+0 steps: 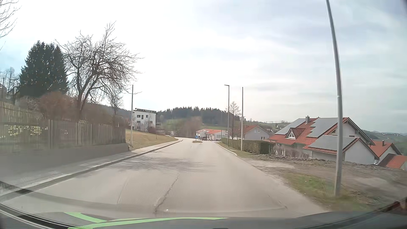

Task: Follow the waypoints while adhering to traffic rules and regulations

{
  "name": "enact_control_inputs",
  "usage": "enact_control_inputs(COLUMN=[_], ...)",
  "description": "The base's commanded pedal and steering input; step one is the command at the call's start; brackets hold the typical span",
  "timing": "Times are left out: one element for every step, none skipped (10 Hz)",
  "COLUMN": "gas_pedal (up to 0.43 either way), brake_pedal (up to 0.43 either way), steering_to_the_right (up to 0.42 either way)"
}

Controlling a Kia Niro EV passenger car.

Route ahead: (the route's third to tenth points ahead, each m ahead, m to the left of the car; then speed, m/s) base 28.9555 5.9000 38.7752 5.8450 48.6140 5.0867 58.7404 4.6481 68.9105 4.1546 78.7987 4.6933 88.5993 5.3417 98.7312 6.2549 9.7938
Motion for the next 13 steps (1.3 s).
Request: enact_control_inputs(gas_pedal=[0.059,0.059,0.059,0.059,0.059,0.059,0.059,0.059,0.059,0.059,0.059,0.059,0.059], brake_pedal=[0.0,0.0,0.0,0.0,0.0,0.0,0.0,0.0,0.0,0.0,0.0,0.0,0.0], steering_to_the_right=[0.01,0.013,0.014,0.014,0.012,0.011,0.01,0.01,0.01,0.008,0.005,0.001,0.0])
